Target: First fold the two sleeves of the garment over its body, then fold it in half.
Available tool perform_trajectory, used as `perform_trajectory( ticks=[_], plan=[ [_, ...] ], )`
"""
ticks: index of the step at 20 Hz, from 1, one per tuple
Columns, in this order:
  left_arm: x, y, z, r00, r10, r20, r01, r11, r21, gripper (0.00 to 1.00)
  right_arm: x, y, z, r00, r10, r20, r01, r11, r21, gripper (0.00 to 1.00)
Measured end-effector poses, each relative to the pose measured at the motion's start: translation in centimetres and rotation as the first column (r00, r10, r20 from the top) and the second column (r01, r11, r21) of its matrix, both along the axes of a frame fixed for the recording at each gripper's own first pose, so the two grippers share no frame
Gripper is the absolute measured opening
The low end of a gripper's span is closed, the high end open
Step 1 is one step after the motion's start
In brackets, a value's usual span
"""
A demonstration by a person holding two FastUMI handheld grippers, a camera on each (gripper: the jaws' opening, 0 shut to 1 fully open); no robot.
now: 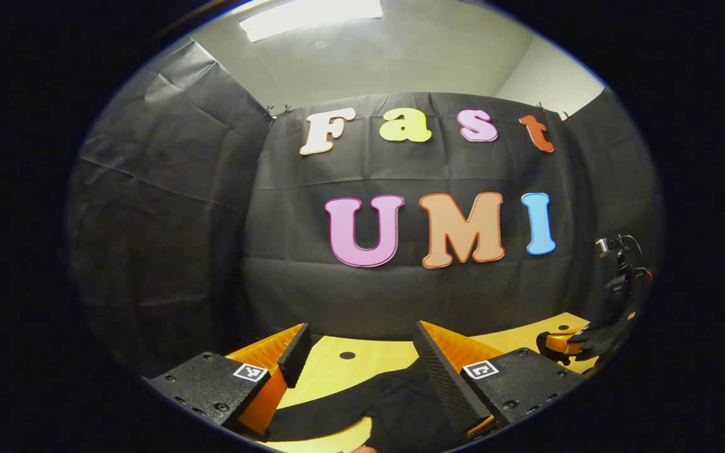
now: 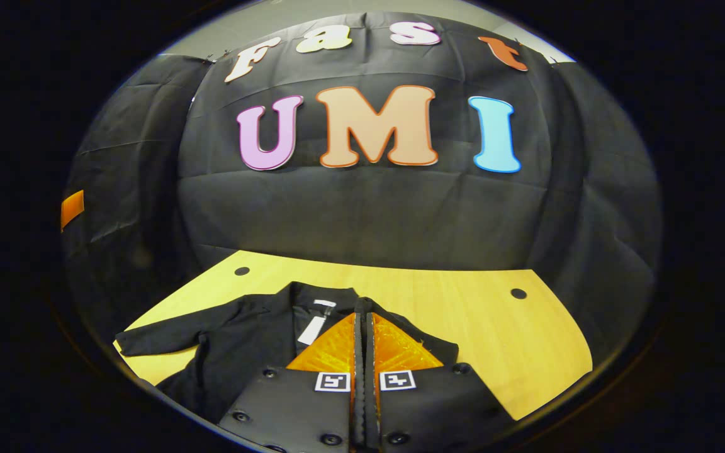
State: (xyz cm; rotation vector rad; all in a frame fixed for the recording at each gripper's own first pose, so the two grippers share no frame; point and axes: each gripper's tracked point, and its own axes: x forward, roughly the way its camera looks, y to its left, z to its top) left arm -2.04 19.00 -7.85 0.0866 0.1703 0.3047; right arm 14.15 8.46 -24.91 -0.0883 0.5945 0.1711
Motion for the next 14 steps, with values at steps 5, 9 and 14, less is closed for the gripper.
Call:
perform_trajectory(
  ticks=[5,9,14],
  plan=[
    [-2.0,5.2,-1.8,0.998,0.05,-0.045,-0.05,0.999,0.007,0.99,1.2,8.1,-2.3,0.997,0.067,-0.022,-0.067,0.998,0.008,0.03],
    [-3.6,9.4,-3.5,0.992,0.097,-0.083,-0.098,0.995,-0.004,0.94,2.2,14.1,-4.0,0.991,0.126,-0.044,-0.126,0.992,0.018,0.02],
    [-6.1,14.0,-6.5,0.975,0.171,-0.144,-0.17,0.985,0.023,0.99,2.4,21.0,-6.9,0.978,0.195,-0.08,-0.193,0.981,0.034,0.02]
  ],
)
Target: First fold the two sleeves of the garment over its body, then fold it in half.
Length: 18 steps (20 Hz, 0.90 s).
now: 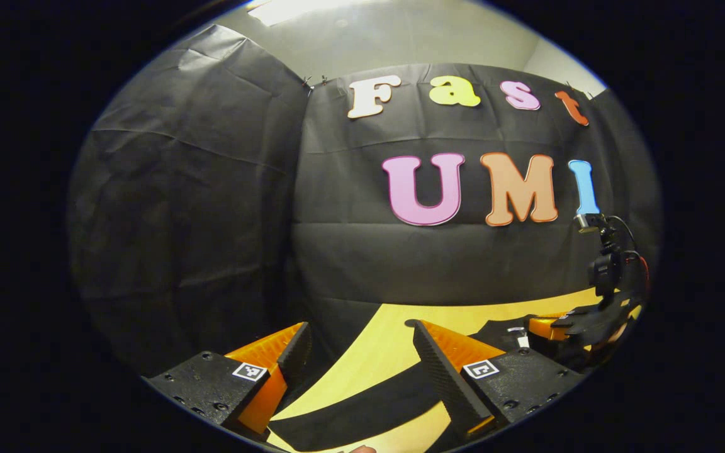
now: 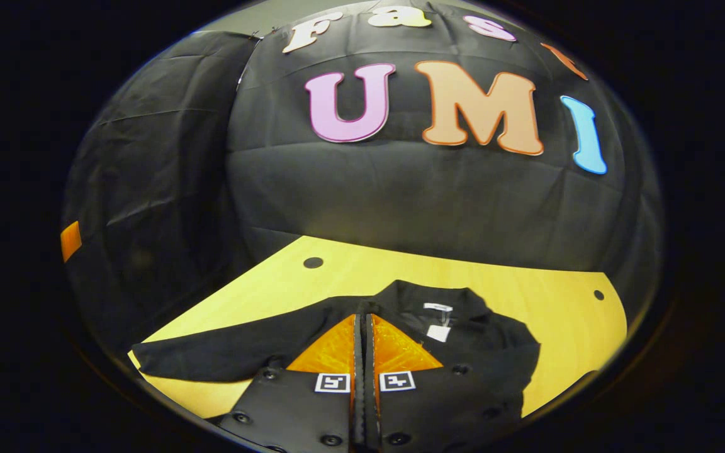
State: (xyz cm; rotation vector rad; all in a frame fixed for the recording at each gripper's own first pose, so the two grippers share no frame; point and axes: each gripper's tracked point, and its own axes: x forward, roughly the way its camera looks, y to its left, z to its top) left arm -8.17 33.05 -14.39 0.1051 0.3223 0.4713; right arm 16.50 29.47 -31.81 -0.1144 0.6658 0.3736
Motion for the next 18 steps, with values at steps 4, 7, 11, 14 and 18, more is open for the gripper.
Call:
perform_trajectory(
  ticks=[4,7,11,14,18],
  plan=[
    [-3.1,3.5,-3.3,0.993,0.104,-0.056,-0.106,0.994,-0.031,0.94,-0.7,3.9,-0.1,0.998,0.06,0.005,-0.061,0.997,0.041,0.49],
    [-5.6,5.0,-6.6,0.98,0.158,-0.119,-0.163,0.986,-0.035,0.97,0.0,3.2,1.8,0.994,0.06,0.087,-0.06,0.998,0.004,0.99],
    [-7.6,5.5,-11.7,0.959,0.182,-0.217,-0.196,0.979,-0.046,1.0,-0.7,0.9,2.9,0.993,0.057,0.106,-0.054,0.998,-0.027,1.0],
    [-9.0,5.9,-15.5,0.934,0.216,-0.284,-0.249,0.965,-0.087,1.0,-1.1,-0.3,4.0,0.992,0.048,0.113,-0.044,0.998,-0.037,0.99],
    [-10.8,5.9,-19.6,0.893,0.25,-0.376,-0.318,0.939,-0.13,0.98,-1.4,-1.1,5.0,0.99,0.052,0.131,-0.046,0.998,-0.05,0.99]
  ],
)
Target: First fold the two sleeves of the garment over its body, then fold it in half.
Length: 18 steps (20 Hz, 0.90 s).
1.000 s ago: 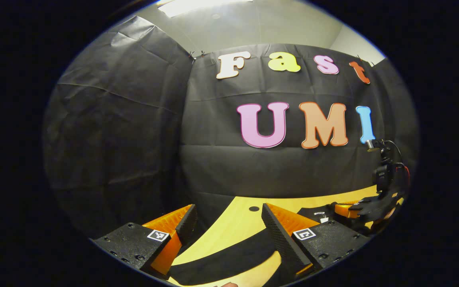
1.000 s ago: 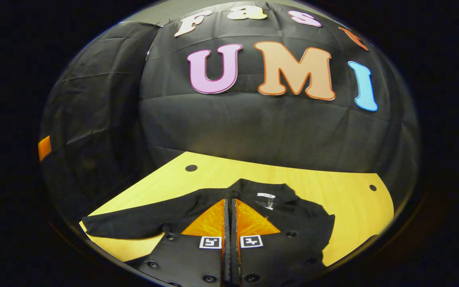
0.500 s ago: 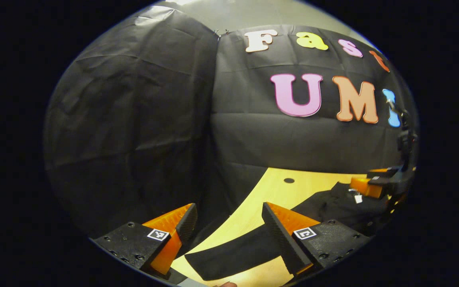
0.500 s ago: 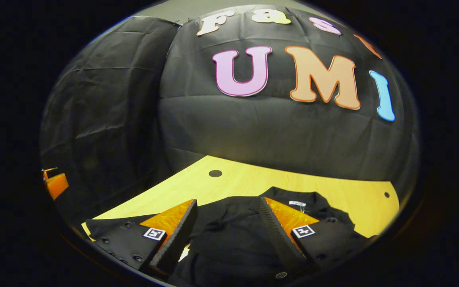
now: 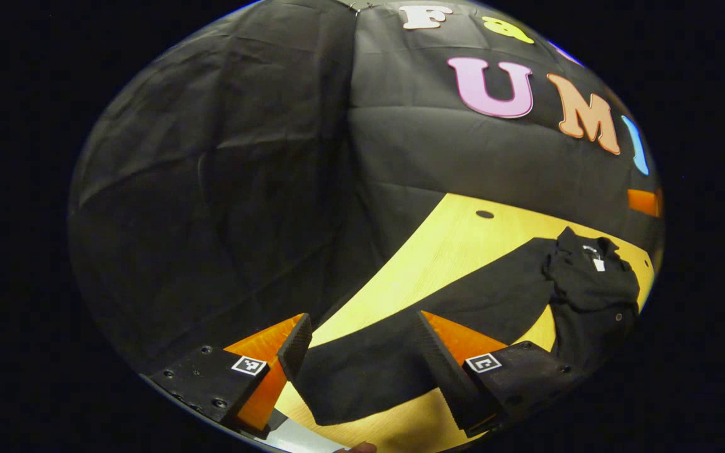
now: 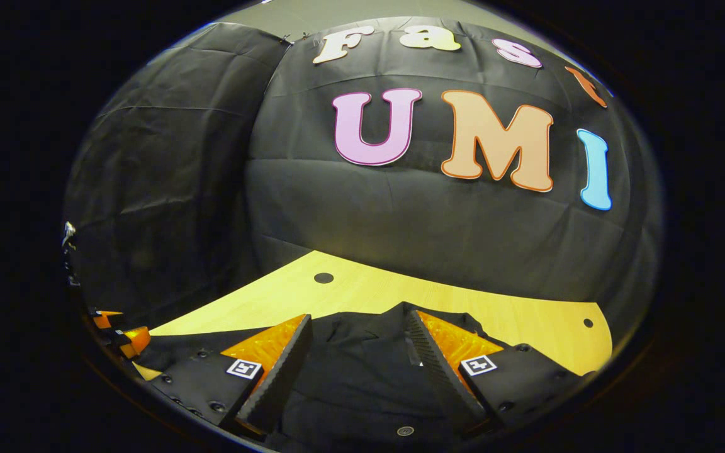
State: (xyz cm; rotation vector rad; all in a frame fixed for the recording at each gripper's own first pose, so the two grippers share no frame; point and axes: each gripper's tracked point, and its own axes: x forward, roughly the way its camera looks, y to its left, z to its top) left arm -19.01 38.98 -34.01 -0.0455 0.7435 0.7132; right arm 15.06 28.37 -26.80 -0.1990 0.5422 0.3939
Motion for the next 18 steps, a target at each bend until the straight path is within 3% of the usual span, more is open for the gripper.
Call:
perform_trajectory(
  ticks=[3,8,10,11,15,18],
  plan=[
    [-1.5,-0.6,-2.8,0.998,0.016,-0.057,-0.019,0.998,-0.061,0.99,-0.3,-0.3,0.4,1.0,0.003,-0.004,-0.003,1.0,-0.005,1.0],
    [-3.5,-1.1,-5.0,0.992,0.034,-0.122,-0.043,0.997,-0.069,0.97,-0.5,-1.0,1.3,1.0,-0.001,0.017,0.001,1.0,-0.008,0.98],
    [-2.9,-1.1,-4.9,0.997,0.053,-0.048,-0.057,0.995,-0.077,0.97,-0.7,-1.5,1.9,1.0,-0.006,0.022,0.007,1.0,-0.011,1.0],
    [-3.0,-1.3,-4.7,0.996,0.068,-0.061,-0.072,0.994,-0.076,1.0,-0.7,-1.9,2.2,1.0,-0.01,0.027,0.01,1.0,-0.013,0.98],
    [-2.4,-2.2,-5.1,0.994,0.017,-0.11,-0.026,0.996,-0.086,0.02,-1.0,-4.0,3.6,0.998,-0.041,0.057,0.042,0.999,-0.009,0.99],
    [-1.1,-3.1,-3.8,0.995,0.024,-0.1,-0.035,0.993,-0.113,0.0,-1.3,-6.1,4.9,0.994,-0.072,0.086,0.072,0.997,0.002,1.0]
  ],
)
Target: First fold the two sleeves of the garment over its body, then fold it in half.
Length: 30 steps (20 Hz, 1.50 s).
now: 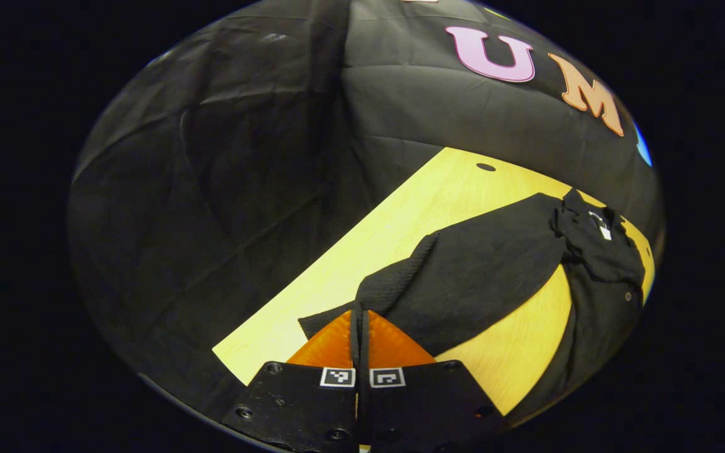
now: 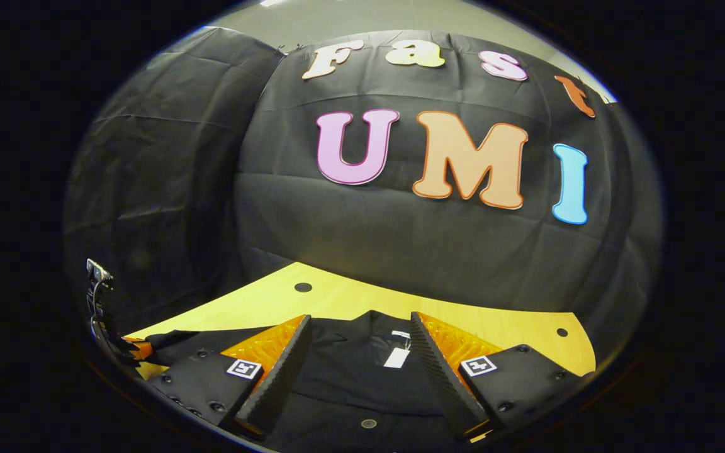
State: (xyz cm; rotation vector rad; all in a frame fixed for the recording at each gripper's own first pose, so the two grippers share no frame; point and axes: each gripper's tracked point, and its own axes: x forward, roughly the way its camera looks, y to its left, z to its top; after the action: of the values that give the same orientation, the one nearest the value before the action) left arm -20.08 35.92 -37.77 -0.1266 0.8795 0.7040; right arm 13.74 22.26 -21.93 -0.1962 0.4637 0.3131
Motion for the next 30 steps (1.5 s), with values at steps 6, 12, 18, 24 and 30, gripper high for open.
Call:
perform_trajectory(
  ticks=[6,12,18,24,30],
  plan=[
    [7.3,-2.4,6.6,0.979,-0.148,0.142,0.139,0.988,0.073,0.0,-0.9,-3.8,1.6,0.999,-0.038,0.033,0.038,0.999,0.01,0.99],
    [14.7,-7.8,10.0,0.921,-0.341,0.188,0.321,0.938,0.129,0.0,-2.2,-8.5,2.5,0.994,-0.1,0.044,0.099,0.995,0.03,0.97],
    [20.8,-15.4,11.5,0.835,-0.505,0.216,0.485,0.863,0.144,0.0,-4.0,-15.0,2.8,0.979,-0.199,0.046,0.197,0.98,0.041,0.99],
    [26.0,-24.0,11.2,0.735,-0.63,0.25,0.618,0.774,0.136,0.0,-6.1,-22.0,3.3,0.951,-0.307,0.048,0.305,0.951,0.043,0.98],
    [28.8,-31.3,9.1,0.663,-0.708,0.245,0.706,0.699,0.109,0.0,-8.3,-27.8,3.3,0.919,-0.392,0.043,0.391,0.92,0.034,1.0]
  ],
)
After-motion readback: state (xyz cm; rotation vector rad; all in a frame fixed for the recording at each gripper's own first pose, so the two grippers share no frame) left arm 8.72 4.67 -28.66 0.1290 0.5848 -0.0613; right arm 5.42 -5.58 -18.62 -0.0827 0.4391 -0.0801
